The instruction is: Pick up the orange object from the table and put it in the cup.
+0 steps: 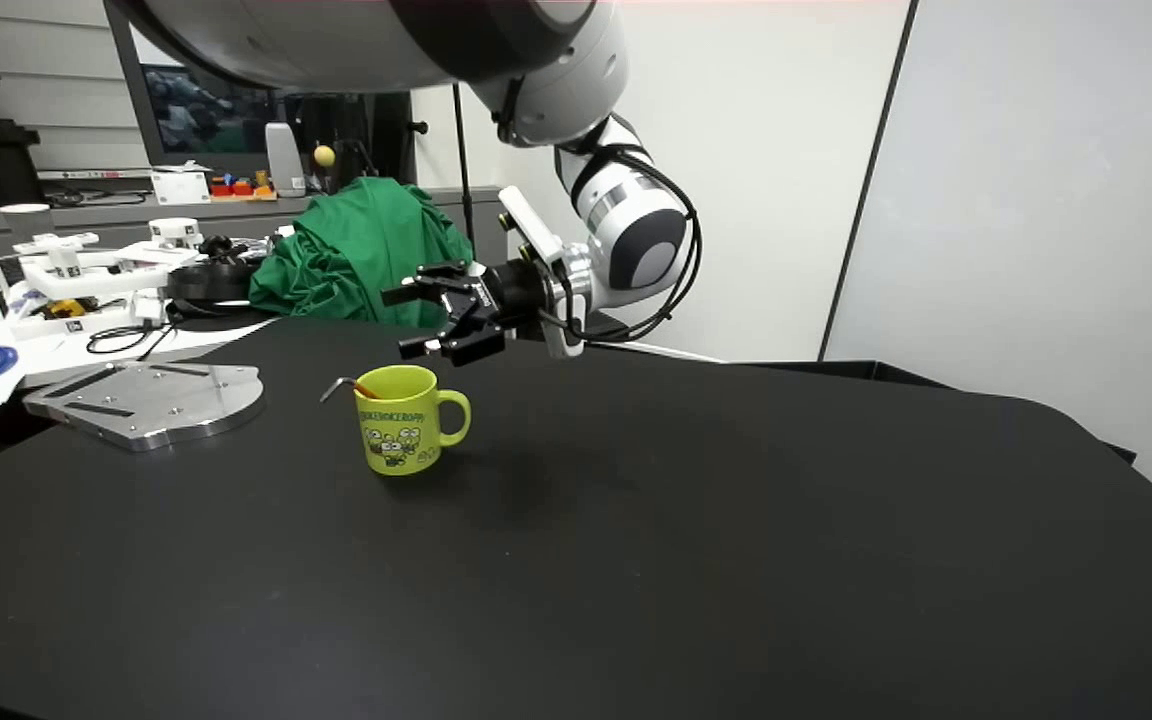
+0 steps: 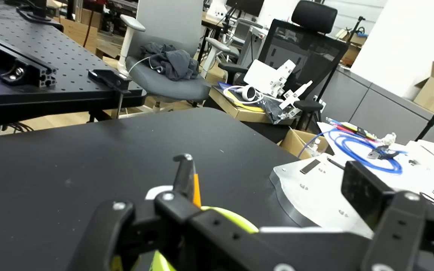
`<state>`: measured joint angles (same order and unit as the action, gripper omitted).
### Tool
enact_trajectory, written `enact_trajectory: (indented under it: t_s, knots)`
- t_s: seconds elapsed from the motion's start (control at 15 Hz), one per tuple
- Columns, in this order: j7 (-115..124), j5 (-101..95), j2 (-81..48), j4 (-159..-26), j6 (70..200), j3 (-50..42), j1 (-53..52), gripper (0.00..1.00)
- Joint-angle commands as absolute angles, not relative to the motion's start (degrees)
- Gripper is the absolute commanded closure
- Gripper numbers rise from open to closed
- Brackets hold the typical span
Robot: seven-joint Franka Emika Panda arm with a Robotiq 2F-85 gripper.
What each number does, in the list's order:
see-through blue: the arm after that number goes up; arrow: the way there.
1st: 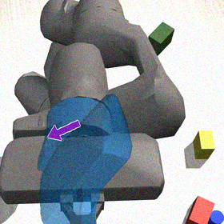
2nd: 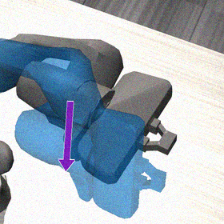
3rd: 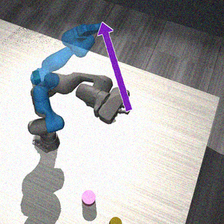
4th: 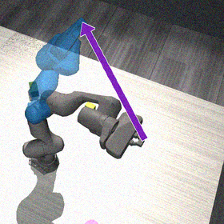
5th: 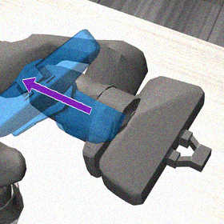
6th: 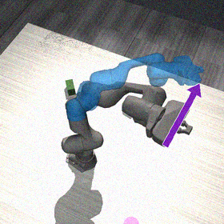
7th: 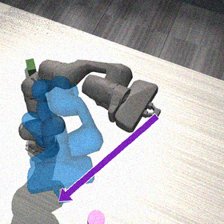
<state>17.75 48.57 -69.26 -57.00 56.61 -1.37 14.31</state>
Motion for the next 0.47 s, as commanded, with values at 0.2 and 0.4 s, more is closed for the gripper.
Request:
enact_trajectory:
  t_s: [0.2,0.4]
  knots:
    - [17.5,48.7,-69.1,-56.5,55.7,-1.4,14.3,0.0]
    - [17.4,48.7,-69.5,-56.5,55.7,-1.4,14.3,0.0]
